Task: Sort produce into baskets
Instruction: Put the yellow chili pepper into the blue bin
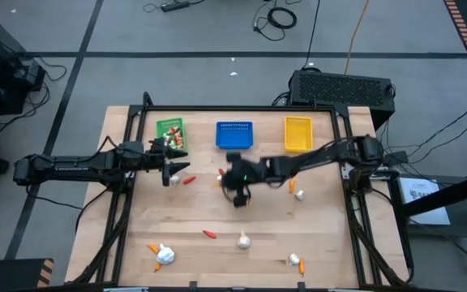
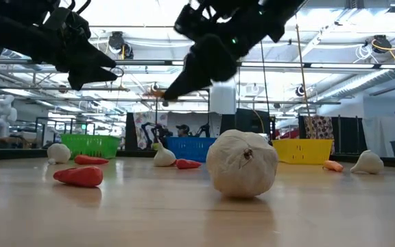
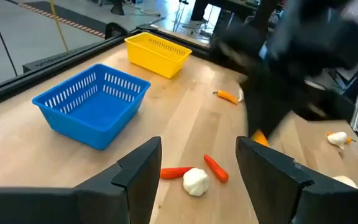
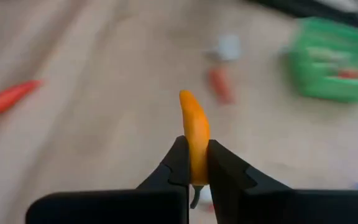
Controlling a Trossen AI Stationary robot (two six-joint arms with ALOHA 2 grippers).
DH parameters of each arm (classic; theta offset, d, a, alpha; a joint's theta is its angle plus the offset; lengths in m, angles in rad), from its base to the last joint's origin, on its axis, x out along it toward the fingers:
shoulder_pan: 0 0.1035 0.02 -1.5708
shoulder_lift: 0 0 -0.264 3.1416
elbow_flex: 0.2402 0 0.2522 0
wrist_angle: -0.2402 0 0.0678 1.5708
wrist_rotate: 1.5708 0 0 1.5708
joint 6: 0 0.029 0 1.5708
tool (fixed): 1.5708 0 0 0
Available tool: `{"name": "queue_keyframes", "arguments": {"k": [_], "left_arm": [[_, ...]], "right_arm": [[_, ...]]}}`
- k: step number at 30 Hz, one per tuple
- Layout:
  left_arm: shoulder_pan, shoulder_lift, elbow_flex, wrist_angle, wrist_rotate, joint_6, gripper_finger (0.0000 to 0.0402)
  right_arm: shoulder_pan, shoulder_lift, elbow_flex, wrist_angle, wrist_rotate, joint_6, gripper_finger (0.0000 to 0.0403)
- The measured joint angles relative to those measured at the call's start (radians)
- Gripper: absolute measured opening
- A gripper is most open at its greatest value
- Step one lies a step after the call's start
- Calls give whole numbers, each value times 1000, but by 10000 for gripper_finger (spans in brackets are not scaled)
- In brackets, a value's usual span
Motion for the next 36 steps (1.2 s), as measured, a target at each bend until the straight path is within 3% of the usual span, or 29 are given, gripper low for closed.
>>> {"name": "queue_keyframes", "arguments": {"k": [3, 9, 17, 33, 36], "left_arm": [[0, 0, 0, 3, -9, -1, 214], [0, -1, 0, 8, -9, -6, 214], [0, -1, 0, 8, -9, 0, 214], [0, -1, 0, 9, -9, -2, 214], [0, -1, 0, 8, -9, -2, 214]], "right_arm": [[-77, -28, 2, 34, 49, 3, 32], [-232, -18, 0, 25, 51, 55, 33], [-396, -4, 2, -7, 51, 288, 46], [-423, 2, 0, -61, 39, 304, 146], [-412, -30, 0, -123, -16, 304, 160]]}}
